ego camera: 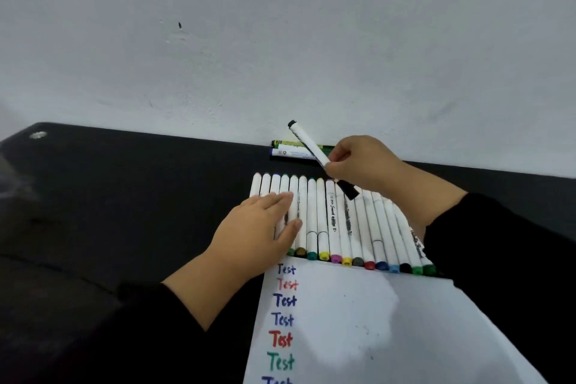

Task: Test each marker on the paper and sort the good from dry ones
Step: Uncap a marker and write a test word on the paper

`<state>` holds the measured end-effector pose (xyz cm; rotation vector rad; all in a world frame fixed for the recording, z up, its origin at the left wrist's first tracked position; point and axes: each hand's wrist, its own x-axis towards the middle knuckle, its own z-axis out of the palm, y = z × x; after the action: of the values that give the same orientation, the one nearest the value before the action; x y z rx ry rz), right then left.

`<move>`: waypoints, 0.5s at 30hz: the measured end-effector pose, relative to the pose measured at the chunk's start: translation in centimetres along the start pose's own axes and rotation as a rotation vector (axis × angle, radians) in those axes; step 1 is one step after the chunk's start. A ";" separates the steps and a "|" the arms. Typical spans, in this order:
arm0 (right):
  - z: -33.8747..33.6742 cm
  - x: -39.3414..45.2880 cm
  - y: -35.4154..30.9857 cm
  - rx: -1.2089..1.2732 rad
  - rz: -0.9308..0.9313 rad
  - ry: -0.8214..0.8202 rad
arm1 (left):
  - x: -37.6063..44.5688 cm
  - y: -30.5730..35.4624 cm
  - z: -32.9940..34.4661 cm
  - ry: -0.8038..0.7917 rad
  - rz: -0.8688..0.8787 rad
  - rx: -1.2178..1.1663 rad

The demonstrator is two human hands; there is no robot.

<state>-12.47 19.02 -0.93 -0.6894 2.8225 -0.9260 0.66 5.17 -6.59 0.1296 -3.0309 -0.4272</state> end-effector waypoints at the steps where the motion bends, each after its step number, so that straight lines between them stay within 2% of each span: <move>1: -0.3 -1.0 -0.5 0.074 0.033 -0.016 | -0.6 0.6 -0.4 -0.032 -0.048 -0.092; 5: -0.8 -5.1 -2.2 0.357 0.156 -0.073 | -3.4 2.8 -0.9 -0.115 -0.261 -0.721; 8: -0.4 -8.3 -2.9 0.526 0.201 -0.083 | -6.1 4.0 -1.4 -0.112 -0.333 -1.053; 10: 0.4 -10.2 -3.2 0.594 0.219 -0.076 | -7.8 4.5 -1.7 -0.106 -0.339 -1.176; 15: 2.0 -14.8 -4.0 0.725 0.255 -0.061 | -11.8 5.3 -1.7 -0.078 -0.397 -1.219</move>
<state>2.80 21.70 -0.98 -0.2451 2.1844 -1.6757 12.10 10.92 -4.22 0.5981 -2.2274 -2.1516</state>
